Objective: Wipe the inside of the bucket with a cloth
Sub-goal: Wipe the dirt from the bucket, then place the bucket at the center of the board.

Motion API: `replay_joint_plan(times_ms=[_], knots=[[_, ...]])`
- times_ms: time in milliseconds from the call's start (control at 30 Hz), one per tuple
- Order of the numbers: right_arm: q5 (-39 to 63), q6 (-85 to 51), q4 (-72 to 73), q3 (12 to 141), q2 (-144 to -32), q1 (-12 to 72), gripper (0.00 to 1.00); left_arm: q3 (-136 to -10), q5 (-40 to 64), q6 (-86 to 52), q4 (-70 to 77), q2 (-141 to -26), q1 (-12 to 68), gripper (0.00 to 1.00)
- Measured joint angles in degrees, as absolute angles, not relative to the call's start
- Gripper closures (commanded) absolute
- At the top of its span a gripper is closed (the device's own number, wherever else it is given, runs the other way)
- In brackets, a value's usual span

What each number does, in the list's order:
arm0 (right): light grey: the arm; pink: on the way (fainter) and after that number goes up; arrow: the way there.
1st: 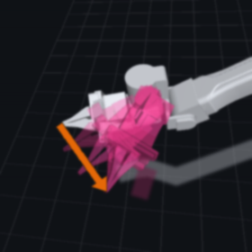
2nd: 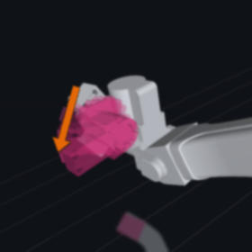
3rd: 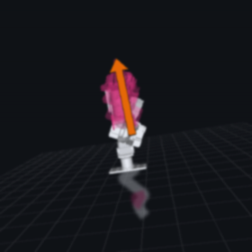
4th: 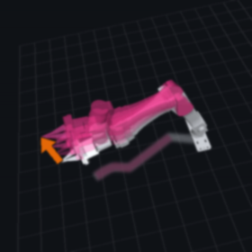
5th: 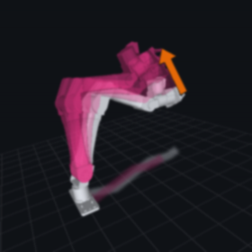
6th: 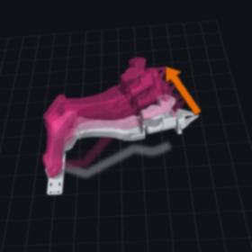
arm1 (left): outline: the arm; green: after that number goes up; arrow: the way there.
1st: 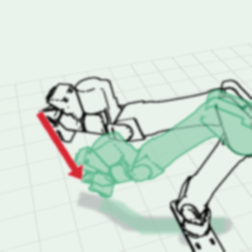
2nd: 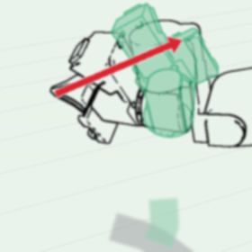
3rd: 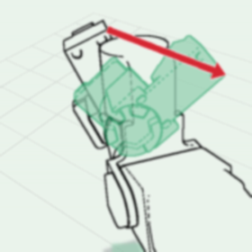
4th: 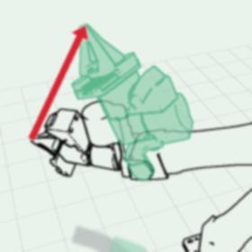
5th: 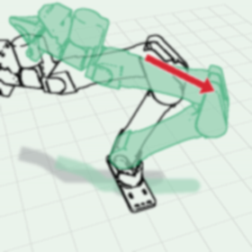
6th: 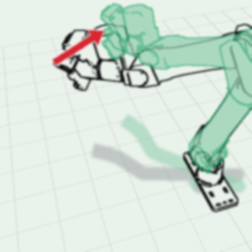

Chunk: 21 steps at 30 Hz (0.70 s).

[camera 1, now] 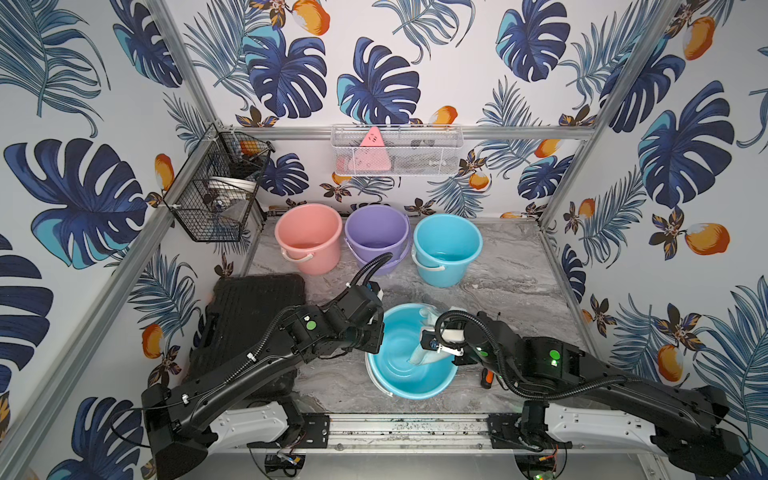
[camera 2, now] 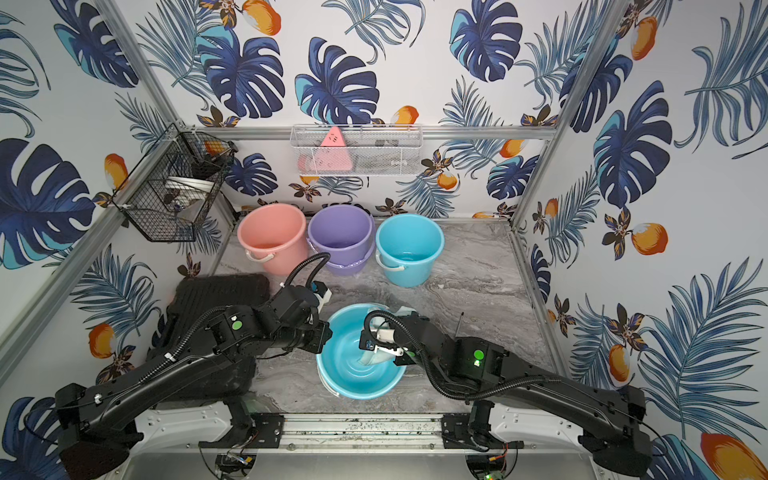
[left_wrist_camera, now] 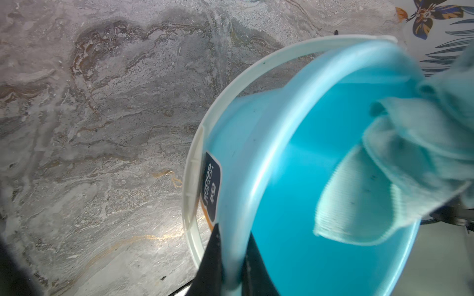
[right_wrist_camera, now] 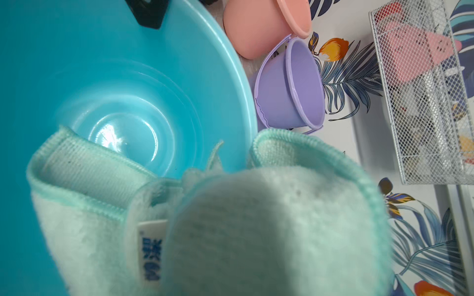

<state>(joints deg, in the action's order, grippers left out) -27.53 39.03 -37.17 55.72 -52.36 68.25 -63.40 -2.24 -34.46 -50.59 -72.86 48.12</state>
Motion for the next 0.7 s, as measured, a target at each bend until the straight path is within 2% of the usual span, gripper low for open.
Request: replay_joint_plan(times_ms=[267, 533, 600, 700], knots=[[-28.8, 24.7, -41.8, 62.8, -50.8, 68.2, 1.0, -62.8, -1.0, -34.4, -50.5, -72.9, 42.5, 1.0], [-39.4, 13.3, -43.5, 68.8, -55.5, 67.4, 1.0, -61.9, 3.4, -31.5, -50.6, -71.4, 32.0, 1.0], [-41.1, 10.4, -43.5, 69.4, -55.9, 65.4, 1.0, -61.9, 4.5, -31.0, -50.7, -71.3, 29.1, 1.0], [-40.8, 5.4, -43.3, 69.9, -55.8, 57.6, 0.96, -61.8, 6.5, -29.8, -50.6, -71.8, 24.5, 1.0]])
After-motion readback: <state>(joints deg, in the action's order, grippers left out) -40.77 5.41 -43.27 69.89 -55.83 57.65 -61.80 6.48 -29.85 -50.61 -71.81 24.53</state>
